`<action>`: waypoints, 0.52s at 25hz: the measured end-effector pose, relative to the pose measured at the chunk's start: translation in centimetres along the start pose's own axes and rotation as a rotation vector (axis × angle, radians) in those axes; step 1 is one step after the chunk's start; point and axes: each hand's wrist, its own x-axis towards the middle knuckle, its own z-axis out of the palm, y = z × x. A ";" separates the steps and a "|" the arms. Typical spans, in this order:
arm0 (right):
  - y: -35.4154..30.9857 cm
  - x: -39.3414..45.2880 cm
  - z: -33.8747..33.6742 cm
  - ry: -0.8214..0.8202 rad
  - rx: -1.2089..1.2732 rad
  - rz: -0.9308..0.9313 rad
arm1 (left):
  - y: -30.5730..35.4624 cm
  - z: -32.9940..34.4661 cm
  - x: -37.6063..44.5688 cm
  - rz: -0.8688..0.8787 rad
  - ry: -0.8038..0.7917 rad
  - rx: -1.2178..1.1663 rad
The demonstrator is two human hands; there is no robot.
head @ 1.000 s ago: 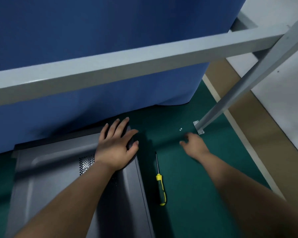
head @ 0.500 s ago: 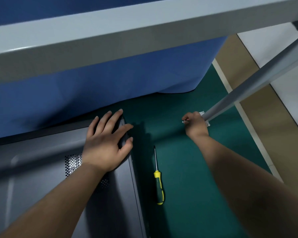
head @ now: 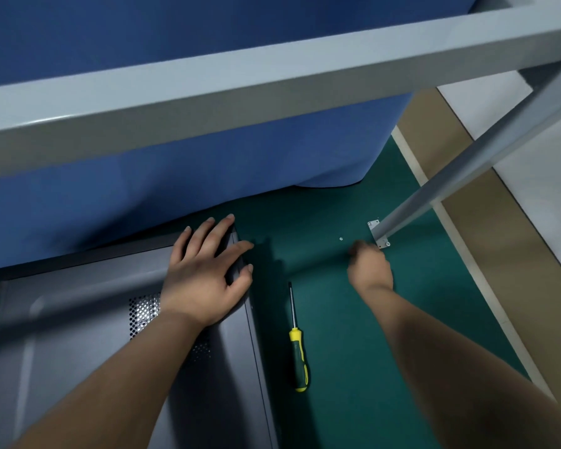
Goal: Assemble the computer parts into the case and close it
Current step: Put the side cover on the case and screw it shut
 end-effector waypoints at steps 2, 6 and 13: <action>0.0 -2.7 -0.4 -0.039 0.176 0.032 | 0.1 -0.3 0.1 0.001 -0.030 -0.032; -2.8 -9.4 -3.0 -0.105 0.671 0.070 | 0.7 -2.0 0.2 -0.117 -0.104 -0.321; -9.5 -19.2 -5.1 -0.299 1.081 -0.061 | 6.9 -4.8 -8.8 -0.319 -0.060 -1.032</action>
